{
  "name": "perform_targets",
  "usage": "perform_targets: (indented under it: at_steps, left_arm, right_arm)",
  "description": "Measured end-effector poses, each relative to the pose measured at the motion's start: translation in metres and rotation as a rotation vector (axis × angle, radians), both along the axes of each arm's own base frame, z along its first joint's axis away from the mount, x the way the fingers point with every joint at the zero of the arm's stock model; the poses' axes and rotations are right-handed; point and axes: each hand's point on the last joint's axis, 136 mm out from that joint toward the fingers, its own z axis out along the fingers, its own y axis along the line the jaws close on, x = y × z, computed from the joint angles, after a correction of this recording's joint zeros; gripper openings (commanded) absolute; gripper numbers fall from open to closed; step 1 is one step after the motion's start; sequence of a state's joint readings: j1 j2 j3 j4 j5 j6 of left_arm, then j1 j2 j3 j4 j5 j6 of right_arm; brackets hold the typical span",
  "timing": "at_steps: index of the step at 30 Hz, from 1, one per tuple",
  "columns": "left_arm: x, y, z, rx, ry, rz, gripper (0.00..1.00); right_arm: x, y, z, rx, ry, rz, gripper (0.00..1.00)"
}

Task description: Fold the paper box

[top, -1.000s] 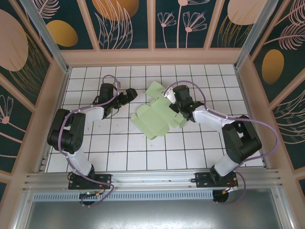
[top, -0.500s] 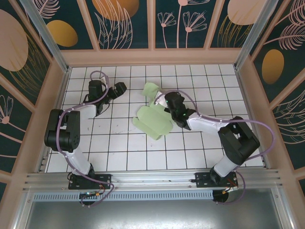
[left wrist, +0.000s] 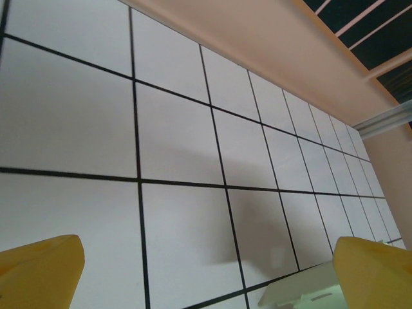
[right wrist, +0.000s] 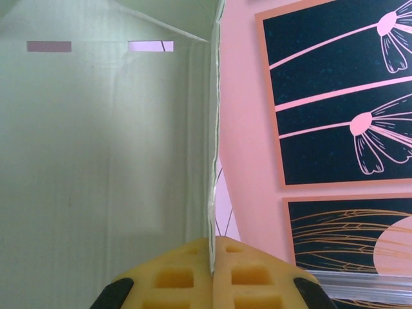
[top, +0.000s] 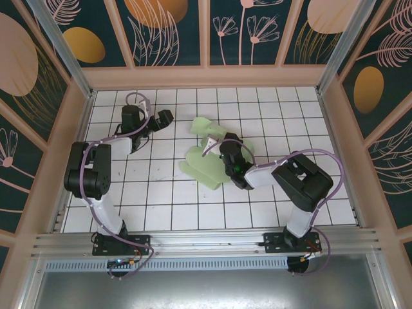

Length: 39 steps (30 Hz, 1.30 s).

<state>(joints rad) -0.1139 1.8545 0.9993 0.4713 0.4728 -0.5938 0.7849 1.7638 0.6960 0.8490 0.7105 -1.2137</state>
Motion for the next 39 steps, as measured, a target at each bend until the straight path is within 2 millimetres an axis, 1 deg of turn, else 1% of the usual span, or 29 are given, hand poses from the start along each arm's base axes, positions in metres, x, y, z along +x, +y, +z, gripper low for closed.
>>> perform_targets:
  at_steps: [3, 5, 7, 10, 13, 15, 17, 21, 27, 33, 34, 39]
  left_arm:
    - [0.002, -0.008, -0.007, 0.002, 0.0, -0.046, 0.94]
    - [0.007, -0.014, -0.013, 0.012, 0.003, -0.08, 0.94]
    - [0.013, -0.025, -0.019, 0.035, 0.007, -0.121, 0.94]
    - [0.021, -0.046, -0.023, 0.073, 0.003, -0.183, 0.92]
    - [0.019, -0.065, -0.025, 0.086, 0.001, -0.233, 0.89]
    - [0.017, -0.073, -0.028, 0.086, 0.005, -0.256, 0.88]
    - [0.015, -0.074, -0.034, 0.082, 0.019, -0.264, 0.87]
    - [0.014, -0.072, -0.044, 0.084, 0.045, -0.261, 0.87]
    - [0.015, -0.071, -0.049, 0.077, 0.061, -0.254, 0.87]
    - [0.02, -0.074, -0.053, 0.072, 0.066, -0.263, 0.85]
    - [0.02, -0.074, -0.054, 0.069, 0.069, -0.267, 0.83]
    - [0.015, -0.079, -0.061, 0.049, 0.088, -0.302, 0.81]
  right_arm:
    - [-0.004, -0.001, -0.005, 0.002, 0.007, 0.004, 0.0]
    - [-0.006, 0.001, -0.006, 0.01, 0.011, 0.009, 0.0]
    - [-0.007, 0.003, -0.006, 0.014, 0.011, 0.013, 0.0]
    - [-0.009, 0.006, -0.005, 0.012, 0.005, 0.023, 0.0]
    - [-0.008, 0.008, 0.001, 0.011, -0.024, 0.028, 0.0]
    - [-0.006, 0.008, 0.004, 0.007, -0.049, 0.026, 0.0]
    - [-0.005, 0.007, 0.004, -0.01, -0.073, 0.023, 0.0]
    - [-0.004, 0.005, -0.004, -0.064, -0.106, 0.019, 0.0]
    - [-0.004, 0.005, -0.015, -0.118, -0.138, 0.011, 0.0]
    - [-0.005, 0.005, -0.014, -0.117, -0.158, 0.004, 0.0]
    - [-0.005, 0.005, -0.013, -0.114, -0.162, 0.002, 0.0]
    - [-0.005, 0.005, -0.012, -0.106, -0.165, 0.001, 0.0]
